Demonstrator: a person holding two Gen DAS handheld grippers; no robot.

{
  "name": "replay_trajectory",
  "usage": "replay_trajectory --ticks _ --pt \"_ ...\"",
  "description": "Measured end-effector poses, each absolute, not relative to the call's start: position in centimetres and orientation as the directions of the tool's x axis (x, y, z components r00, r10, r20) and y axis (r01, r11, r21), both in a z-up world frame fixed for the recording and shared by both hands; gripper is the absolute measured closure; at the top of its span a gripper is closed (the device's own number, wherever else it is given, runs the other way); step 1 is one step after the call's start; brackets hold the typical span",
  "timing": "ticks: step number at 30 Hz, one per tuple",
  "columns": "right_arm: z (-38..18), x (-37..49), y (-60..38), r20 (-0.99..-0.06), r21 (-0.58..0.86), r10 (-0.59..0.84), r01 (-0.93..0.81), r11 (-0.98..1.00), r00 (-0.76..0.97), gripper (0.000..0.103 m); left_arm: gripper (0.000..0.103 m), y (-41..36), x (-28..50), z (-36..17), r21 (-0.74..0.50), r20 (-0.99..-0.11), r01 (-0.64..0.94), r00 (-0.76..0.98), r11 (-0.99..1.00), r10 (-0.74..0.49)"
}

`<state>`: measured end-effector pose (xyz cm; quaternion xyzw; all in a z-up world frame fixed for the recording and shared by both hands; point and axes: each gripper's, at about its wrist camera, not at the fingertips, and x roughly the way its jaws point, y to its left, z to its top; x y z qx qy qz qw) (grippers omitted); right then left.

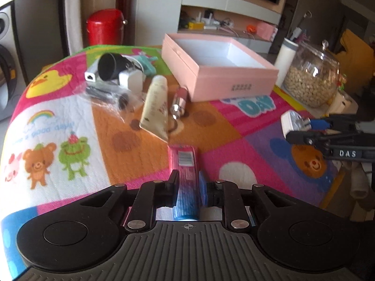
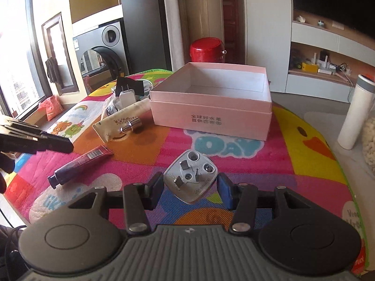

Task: Organize rigid objects
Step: 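Carry the toothpaste tube with the left tool while the right tool carries the adapter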

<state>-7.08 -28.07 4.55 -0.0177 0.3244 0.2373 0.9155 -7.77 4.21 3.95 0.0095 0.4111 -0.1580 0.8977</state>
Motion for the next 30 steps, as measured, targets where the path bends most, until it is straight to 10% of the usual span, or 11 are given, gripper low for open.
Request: replay_trajectory --ticks 16,22,30 --pt "1.5 -6.4 -24.9 -0.625 0.124 0.436 -0.469 0.874 0.647 0.030 0.065 2.5 -7.7 1.9 0.020 -0.726 0.303 0.659 0.953 -0.194" --pt "1.9 -5.7 -24.0 -0.625 0.091 0.423 -0.477 0.874 0.656 0.060 0.067 2.2 -8.8 1.3 0.060 -0.668 0.304 0.720 0.951 -0.188" --pt "3.6 -6.9 -25.3 -0.602 0.061 0.430 -0.498 0.865 0.673 0.068 0.068 2.1 -8.7 2.6 0.009 -0.635 0.358 0.724 0.934 -0.271"
